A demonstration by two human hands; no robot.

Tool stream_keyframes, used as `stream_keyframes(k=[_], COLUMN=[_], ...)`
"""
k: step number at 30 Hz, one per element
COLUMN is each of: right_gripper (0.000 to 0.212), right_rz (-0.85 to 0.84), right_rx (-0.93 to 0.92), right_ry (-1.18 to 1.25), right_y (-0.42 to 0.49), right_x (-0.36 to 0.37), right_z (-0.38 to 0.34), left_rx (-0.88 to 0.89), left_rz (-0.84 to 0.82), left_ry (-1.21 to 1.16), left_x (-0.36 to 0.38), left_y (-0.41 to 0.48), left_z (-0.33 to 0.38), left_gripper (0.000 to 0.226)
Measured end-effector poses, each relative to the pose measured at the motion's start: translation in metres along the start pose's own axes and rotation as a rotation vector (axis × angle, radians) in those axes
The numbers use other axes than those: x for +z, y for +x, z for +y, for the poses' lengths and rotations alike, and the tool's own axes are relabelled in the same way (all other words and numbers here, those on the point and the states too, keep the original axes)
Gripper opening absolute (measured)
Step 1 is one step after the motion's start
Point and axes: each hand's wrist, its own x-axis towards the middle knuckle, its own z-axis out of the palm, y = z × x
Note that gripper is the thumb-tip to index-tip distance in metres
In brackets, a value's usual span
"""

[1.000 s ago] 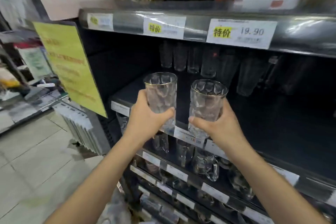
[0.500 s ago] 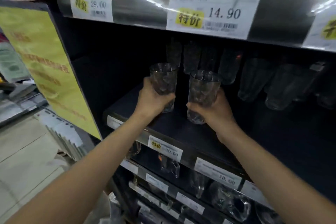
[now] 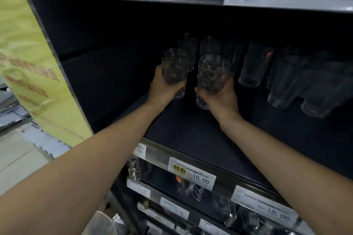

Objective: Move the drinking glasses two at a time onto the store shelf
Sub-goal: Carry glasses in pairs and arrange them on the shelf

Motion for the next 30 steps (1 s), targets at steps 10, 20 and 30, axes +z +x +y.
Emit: stream_keyframes(k=[10,20,30], right_gripper=[0.066,0.061,0.06], right_rz=[0.043,0.145,0.207], right_rx=[-0.035,-0.019,0.03], right_ry=[-0.063,-0.059,-0.12], right_y=[0.024,0.05,0.065], right_x=[0.02,0.032,0.041], right_z=[0.01,0.018,0.017], left_rx=[-0.019,0.03,0.044], left_rz=[0.017,-0.117,-0.095], left_ry=[0.053,0.042,-0.037], left_x=[0.006,0.002,0.01], left_y=[0.048,0.077,0.09], left_z=[-0.02,-0.031,-0.037], left_gripper=[0.067,0.064,0.059])
